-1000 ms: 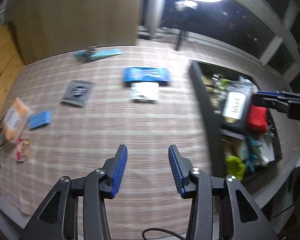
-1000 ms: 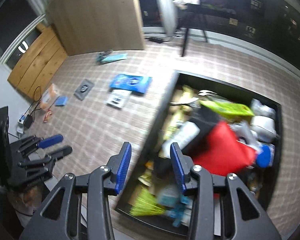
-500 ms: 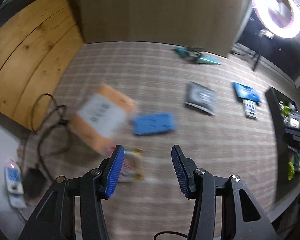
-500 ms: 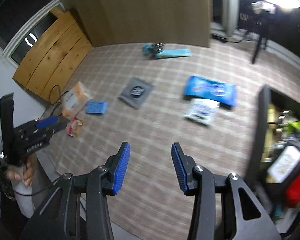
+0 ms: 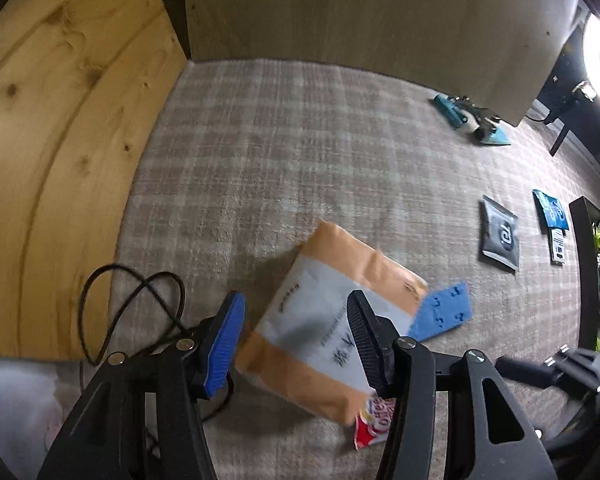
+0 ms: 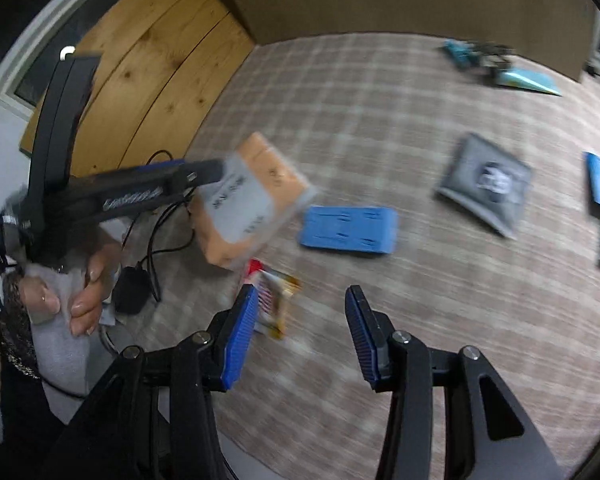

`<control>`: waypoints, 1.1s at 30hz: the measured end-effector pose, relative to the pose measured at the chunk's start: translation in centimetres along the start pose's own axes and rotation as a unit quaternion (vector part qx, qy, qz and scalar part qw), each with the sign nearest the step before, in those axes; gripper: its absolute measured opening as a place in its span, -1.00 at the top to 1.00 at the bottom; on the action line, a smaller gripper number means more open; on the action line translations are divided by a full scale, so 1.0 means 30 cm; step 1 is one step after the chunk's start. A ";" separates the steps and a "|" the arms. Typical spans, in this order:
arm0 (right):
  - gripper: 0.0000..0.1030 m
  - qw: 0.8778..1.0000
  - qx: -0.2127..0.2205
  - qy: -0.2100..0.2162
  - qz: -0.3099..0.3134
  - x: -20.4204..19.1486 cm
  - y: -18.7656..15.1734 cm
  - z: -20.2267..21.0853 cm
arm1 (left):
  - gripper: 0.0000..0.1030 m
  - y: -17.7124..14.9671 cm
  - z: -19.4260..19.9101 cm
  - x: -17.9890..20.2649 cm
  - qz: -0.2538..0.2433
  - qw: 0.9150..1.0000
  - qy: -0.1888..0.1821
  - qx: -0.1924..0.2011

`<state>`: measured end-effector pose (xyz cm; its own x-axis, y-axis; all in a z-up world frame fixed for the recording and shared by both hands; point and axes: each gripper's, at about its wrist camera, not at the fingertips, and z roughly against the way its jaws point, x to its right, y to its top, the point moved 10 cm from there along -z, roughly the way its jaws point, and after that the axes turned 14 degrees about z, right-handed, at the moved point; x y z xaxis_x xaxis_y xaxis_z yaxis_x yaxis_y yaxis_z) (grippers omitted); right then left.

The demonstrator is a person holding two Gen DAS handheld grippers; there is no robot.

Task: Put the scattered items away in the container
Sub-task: 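Close both tools on the tissue pack, pinching it between them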

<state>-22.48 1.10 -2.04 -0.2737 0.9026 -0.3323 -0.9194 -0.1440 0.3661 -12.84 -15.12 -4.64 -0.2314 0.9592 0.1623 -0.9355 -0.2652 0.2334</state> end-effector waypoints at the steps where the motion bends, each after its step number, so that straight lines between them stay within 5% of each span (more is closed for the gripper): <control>1: 0.13 1.000 -0.003 0.003 0.000 -0.017 0.011 -0.030 | 0.01 0.002 -0.014 -0.002 -0.001 1.000 -0.001 -0.005; 7: 0.13 1.000 -0.019 0.012 -0.013 -0.054 0.064 -0.161 | -0.38 0.007 -0.059 -0.005 0.016 0.999 -0.040 -0.033; 24: 0.08 1.000 0.008 0.023 -0.013 -0.069 0.175 -0.240 | -0.45 -0.068 -0.066 0.066 0.002 0.995 -0.076 -0.064; 33: 0.08 0.999 0.030 0.019 0.004 -0.068 0.184 -0.132 | -0.45 -0.080 0.046 0.149 0.006 0.996 -0.085 -0.032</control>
<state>-28.12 -3.14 -2.77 -0.2920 0.8852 -0.3621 -0.8990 -0.1248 0.4198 -11.26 -10.33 -3.16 -0.1987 0.9242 0.3261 -0.9494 -0.2641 0.1699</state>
